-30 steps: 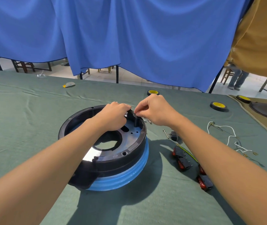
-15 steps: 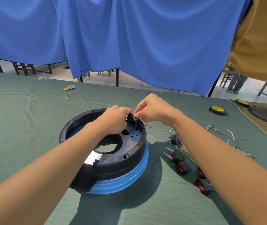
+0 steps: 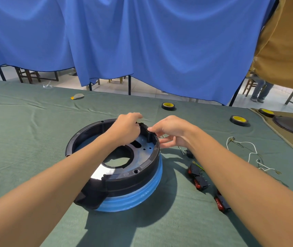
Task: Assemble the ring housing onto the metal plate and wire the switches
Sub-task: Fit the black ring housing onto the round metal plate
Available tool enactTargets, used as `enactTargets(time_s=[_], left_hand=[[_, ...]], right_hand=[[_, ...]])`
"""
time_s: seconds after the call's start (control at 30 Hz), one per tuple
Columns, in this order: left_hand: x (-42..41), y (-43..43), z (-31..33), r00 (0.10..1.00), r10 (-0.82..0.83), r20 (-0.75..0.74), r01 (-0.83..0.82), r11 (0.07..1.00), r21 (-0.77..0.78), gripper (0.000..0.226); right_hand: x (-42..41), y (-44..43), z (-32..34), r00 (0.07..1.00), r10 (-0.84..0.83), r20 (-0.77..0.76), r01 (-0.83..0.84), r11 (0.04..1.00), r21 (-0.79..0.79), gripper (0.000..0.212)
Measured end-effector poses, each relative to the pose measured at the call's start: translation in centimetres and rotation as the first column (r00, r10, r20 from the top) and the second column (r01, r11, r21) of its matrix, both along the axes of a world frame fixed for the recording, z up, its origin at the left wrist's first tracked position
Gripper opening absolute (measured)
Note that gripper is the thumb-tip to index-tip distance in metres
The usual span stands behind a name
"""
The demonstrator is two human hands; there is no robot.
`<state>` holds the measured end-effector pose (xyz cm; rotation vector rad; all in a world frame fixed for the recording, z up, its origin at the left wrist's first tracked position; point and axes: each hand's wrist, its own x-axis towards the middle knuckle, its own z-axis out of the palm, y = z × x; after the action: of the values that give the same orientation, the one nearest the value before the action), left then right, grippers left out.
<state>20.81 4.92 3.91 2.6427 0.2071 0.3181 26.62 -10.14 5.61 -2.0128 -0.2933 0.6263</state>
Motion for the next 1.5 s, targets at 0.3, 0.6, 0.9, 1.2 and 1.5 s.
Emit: enactTargets(time_s=[0.3, 0.6, 0.9, 1.2, 1.5], left_hand=[[-2.8, -0.9, 1.2, 0.909, 0.254, -0.331, -0.257, 0.966, 0.036, 0.064], [-2.8, -3.1, 1.4, 0.866, 0.256, -0.429, -0.495, 0.560, -0.665, 0.083], [-3.5, -0.8, 0.1, 0.874, 0.176, -0.453, -0.449, 0.650, -0.613, 0.085], [-4.6, 0.5, 1.2, 0.904, 0.163, -0.396, -0.381, 0.727, -0.571, 0.080], [-5.1, 0.6, 1.0, 0.904, 0.018, -0.426, -0.310, 0.714, -0.627, 0.091]], right_hand=[[-1.3, 0.1, 0.0, 0.996, -0.050, -0.073, 0.048, 0.999, -0.022, 0.020], [-2.2, 0.2, -0.4, 0.986, -0.136, -0.098, 0.140, 0.990, 0.034, 0.029], [-3.9, 0.0, -1.2, 0.956, -0.048, -0.290, 0.063, 0.997, 0.039, 0.048], [-4.1, -0.3, -2.0, 0.950, -0.063, -0.305, 0.096, 0.991, 0.094, 0.049], [-2.4, -4.1, -1.7, 0.982, -0.175, -0.070, 0.187, 0.951, 0.247, 0.014]])
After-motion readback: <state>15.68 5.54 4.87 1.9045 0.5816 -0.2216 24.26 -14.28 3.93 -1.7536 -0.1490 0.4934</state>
